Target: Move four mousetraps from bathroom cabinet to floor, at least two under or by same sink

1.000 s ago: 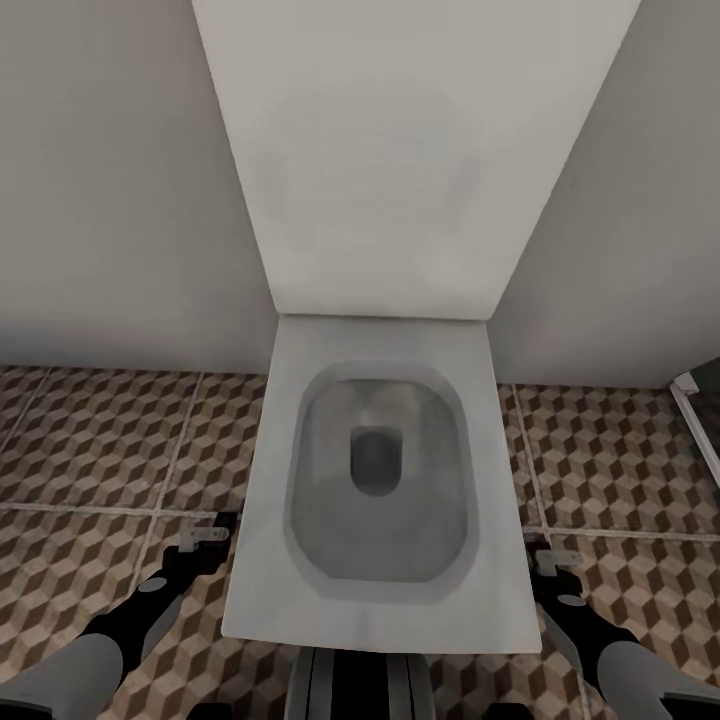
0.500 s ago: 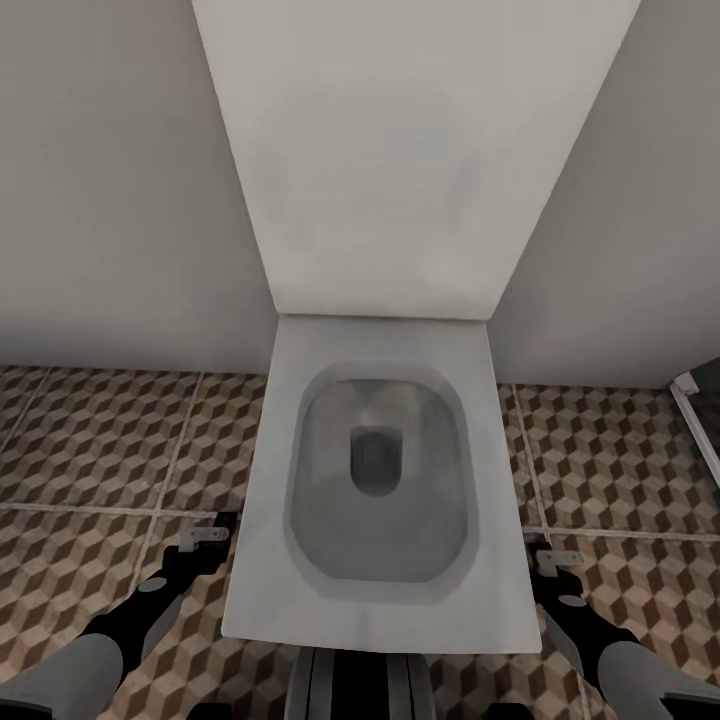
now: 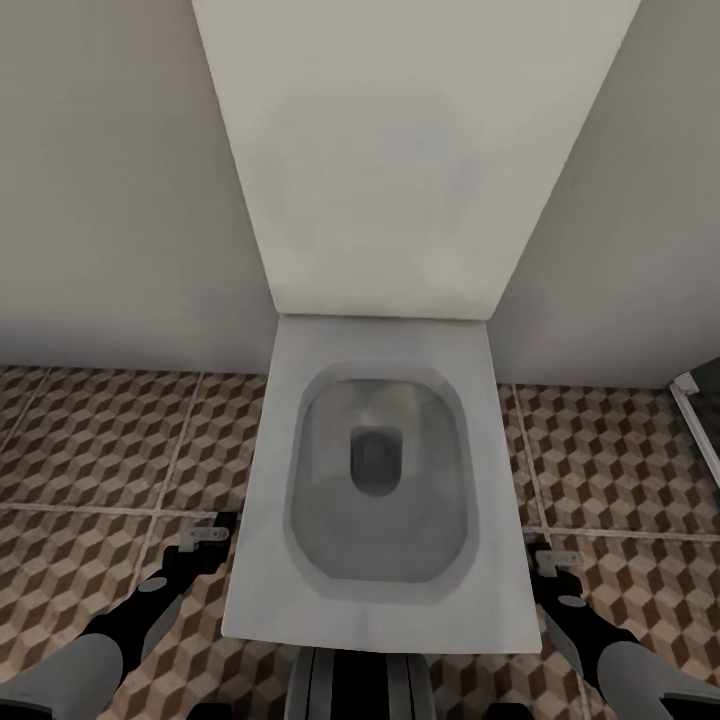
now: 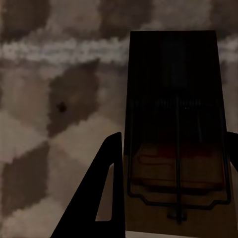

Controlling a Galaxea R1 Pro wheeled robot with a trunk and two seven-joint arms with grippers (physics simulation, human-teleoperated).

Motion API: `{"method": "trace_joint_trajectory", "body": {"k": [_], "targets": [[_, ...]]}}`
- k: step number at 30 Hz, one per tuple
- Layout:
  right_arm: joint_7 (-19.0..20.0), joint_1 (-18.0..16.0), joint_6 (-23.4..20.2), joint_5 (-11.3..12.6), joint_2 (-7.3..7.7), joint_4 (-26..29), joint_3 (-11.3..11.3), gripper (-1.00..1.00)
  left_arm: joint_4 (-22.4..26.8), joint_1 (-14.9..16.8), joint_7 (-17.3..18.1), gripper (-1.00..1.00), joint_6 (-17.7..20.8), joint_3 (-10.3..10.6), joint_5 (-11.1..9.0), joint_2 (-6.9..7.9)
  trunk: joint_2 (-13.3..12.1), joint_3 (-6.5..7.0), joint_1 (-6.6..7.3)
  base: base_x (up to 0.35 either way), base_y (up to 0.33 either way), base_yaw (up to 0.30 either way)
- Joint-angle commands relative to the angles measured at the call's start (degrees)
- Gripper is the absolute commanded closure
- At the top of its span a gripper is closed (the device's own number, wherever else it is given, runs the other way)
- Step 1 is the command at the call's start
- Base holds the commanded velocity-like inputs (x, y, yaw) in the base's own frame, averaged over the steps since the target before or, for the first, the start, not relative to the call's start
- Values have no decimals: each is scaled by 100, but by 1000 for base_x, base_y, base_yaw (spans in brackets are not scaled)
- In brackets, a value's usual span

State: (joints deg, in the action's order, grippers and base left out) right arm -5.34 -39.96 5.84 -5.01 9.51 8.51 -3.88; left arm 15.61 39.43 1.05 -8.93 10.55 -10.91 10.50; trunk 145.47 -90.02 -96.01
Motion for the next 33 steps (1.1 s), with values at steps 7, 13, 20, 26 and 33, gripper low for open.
{"method": "trace_joint_trajectory", "body": {"k": [7,13,20,26,33], "targets": [[7,-3,41,-50,-16,-101,-43,100,-6,3,-8,100,-21,42,-52,3,1,-3,1,0,0,0],[7,-3,47,-52,-23,-120,-43,100,-6,3,-8,100,-21,43,-52,4,1,-3,1,0,0,0],[7,-3,54,-52,-20,-121,-43,-100,-6,3,-8,100,-22,43,-52,2,1,-3,1,0,0,0],[7,-3,57,-52,-20,-121,-43,-100,-6,3,-8,100,-23,43,-52,2,1,-3,1,0,0,0],[12,-2,57,-52,-15,-121,-43,-100,-6,4,-5,100,-21,43,-52,3,1,-3,1,0,0,0]]}}
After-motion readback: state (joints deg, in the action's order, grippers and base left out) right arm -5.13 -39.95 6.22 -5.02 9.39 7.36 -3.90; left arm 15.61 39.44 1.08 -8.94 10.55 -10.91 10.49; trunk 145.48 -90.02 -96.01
